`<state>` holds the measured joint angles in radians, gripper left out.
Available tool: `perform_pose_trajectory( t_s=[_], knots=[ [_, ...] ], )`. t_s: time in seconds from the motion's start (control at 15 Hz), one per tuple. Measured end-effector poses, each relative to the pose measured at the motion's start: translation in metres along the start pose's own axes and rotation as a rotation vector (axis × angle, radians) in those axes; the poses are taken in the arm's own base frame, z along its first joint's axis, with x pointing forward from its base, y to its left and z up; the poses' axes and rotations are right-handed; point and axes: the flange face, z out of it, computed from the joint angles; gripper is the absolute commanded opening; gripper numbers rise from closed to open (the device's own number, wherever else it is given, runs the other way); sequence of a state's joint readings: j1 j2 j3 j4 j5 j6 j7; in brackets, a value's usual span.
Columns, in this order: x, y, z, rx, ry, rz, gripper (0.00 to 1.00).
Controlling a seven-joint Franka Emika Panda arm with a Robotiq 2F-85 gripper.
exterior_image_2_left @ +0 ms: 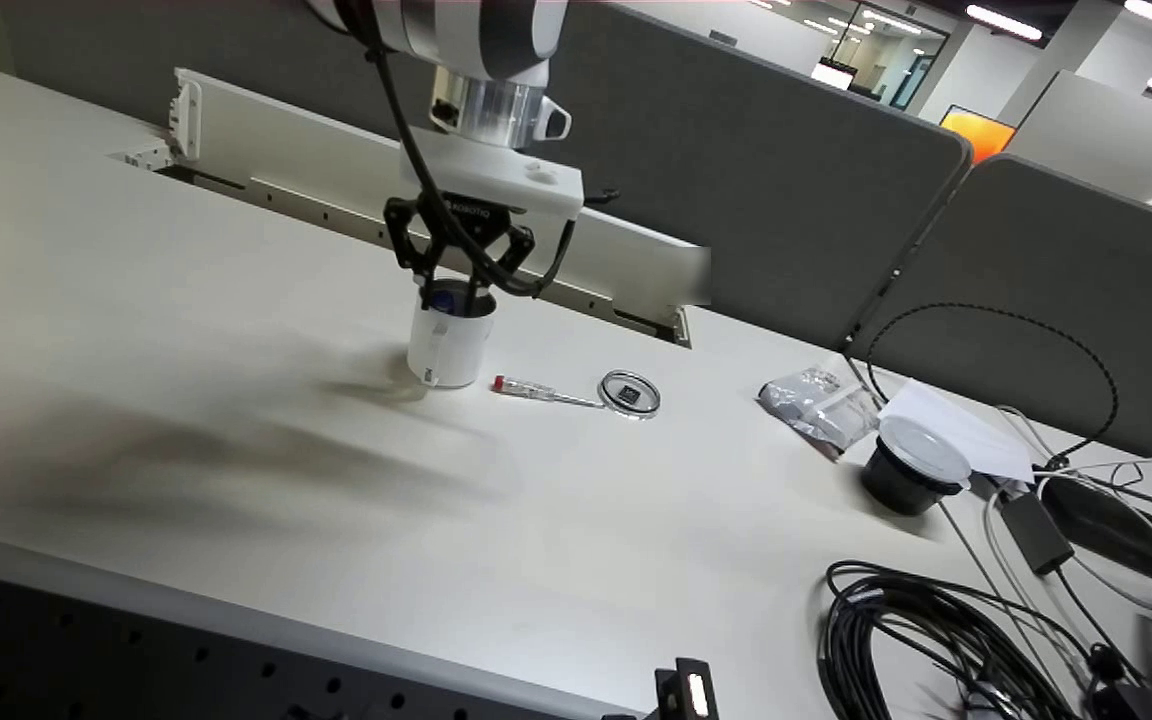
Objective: Remove the blue marker from the white mug
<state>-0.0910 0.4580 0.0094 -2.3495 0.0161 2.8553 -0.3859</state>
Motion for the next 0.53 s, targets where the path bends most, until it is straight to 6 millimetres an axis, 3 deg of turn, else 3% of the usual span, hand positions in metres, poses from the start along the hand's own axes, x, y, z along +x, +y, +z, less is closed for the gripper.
perform_pose_trajectory(
  t_s=[0.13, 0.4, 0.53],
  knots=[
    [0.004, -0.002, -0.001, 0.0, 0.013, -0.006, 0.09],
    [0.012, -0.001, -0.007, 0.016, -0.025, -0.006, 0.08],
    [0.021, 0.0, -0.021, 0.042, -0.077, -0.003, 0.08]
  ],
)
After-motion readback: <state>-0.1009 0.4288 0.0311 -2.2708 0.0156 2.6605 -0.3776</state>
